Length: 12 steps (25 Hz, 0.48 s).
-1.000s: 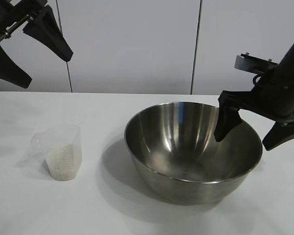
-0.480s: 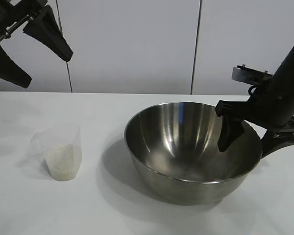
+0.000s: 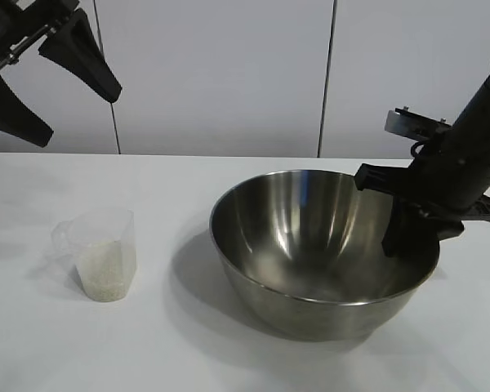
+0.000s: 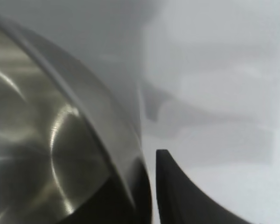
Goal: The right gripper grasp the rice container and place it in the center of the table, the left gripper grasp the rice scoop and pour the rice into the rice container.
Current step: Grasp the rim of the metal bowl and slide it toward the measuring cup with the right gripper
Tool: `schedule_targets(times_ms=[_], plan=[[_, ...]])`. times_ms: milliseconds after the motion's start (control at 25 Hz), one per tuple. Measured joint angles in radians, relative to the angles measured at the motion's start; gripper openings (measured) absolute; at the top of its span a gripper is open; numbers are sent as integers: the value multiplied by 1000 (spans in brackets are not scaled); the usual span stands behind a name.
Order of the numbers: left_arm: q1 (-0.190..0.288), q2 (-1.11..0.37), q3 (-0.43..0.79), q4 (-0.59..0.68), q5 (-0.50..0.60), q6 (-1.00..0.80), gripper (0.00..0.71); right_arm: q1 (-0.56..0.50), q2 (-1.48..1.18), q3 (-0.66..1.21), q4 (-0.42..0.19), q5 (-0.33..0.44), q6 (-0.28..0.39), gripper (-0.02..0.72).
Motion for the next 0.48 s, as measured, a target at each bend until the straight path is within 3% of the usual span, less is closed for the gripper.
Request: schedule_targets(times_ms=[280,480], plan=[[0,0,0,0,0,0,694,0,-2,0,9,26,-1,11],[0,0,0,0,0,0,694,0,-65,0,66,47,-47,11]])
